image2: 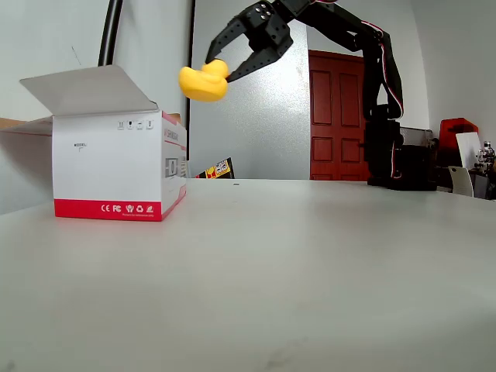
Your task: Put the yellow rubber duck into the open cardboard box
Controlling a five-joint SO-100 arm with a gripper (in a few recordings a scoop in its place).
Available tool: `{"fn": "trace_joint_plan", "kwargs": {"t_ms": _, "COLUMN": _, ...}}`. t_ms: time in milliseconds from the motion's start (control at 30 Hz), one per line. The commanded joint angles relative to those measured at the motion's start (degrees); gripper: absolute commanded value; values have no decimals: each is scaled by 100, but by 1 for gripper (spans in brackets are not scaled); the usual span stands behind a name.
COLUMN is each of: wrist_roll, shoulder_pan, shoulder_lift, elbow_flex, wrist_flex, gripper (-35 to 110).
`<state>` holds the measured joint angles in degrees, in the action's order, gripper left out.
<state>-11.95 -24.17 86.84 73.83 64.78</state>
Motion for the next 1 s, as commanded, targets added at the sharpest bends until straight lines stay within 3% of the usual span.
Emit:
{"fn": "trace_joint_plan", "kwargs": {"t_ms": 0, "wrist_roll": 70, "shoulder_pan": -114, "shoulder_lift": -202, "elbow_flex": -606, "wrist_flex": -26, "gripper": 9}}
{"fn": "trace_joint_plan", "kwargs": {"t_ms": 600, "wrist_roll": 343, "shoulder_pan": -422, "shoulder_lift": -1925, "elbow_flex": -2531, "wrist_flex": -35, "gripper": 10}}
{"fn": "trace_joint_plan", "kwargs": {"t_ms": 967, "wrist_roll": 404, "shoulder_pan": -369, "shoulder_lift": -2039, "elbow_flex": -2707, "wrist_flex": -35, "gripper": 13}}
